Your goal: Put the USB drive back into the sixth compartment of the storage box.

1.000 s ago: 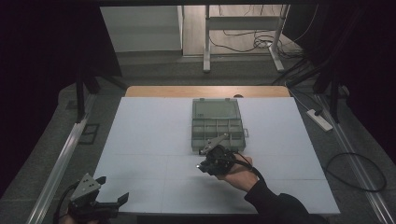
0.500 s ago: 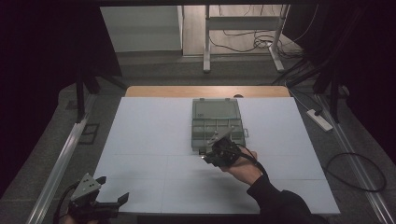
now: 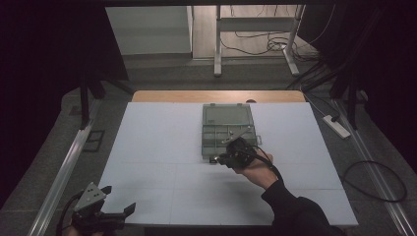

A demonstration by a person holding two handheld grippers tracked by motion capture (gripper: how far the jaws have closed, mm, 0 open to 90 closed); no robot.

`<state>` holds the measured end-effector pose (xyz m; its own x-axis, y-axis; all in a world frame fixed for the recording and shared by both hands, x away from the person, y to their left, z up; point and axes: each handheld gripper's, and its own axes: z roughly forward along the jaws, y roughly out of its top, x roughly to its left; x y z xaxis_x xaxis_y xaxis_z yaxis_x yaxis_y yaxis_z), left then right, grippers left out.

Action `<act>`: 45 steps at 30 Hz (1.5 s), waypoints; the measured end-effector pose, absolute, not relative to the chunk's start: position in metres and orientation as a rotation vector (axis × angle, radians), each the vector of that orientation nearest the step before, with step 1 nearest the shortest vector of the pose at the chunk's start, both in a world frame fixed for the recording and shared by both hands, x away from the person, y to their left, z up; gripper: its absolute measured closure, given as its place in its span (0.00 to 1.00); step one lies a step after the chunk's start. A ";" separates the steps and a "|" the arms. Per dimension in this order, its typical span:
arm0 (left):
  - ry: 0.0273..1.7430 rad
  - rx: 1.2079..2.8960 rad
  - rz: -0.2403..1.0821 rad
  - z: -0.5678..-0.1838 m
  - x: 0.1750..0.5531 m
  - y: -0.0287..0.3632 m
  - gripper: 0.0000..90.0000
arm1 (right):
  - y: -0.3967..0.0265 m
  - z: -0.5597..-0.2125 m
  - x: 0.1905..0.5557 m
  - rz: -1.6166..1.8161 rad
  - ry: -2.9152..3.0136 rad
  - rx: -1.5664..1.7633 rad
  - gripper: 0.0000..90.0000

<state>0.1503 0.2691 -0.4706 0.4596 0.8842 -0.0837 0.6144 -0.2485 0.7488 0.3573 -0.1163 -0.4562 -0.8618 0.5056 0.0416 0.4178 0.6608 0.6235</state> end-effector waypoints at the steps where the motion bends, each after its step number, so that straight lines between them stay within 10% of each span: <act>1: 1.249 1.971 0.465 -0.471 0.150 0.269 0.03 | -0.116 -0.456 0.358 0.977 2.737 0.768 0.88; 45: 1.247 1.965 0.455 -0.471 0.151 0.270 0.02 | -0.117 -0.467 0.408 0.935 2.636 0.883 0.88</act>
<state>0.1507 0.2700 -0.4709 0.4617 0.8821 -0.0933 0.6150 -0.2425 0.7503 0.4076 -0.1169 -0.4674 -0.7989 0.6014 0.0033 0.4691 0.6198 0.6292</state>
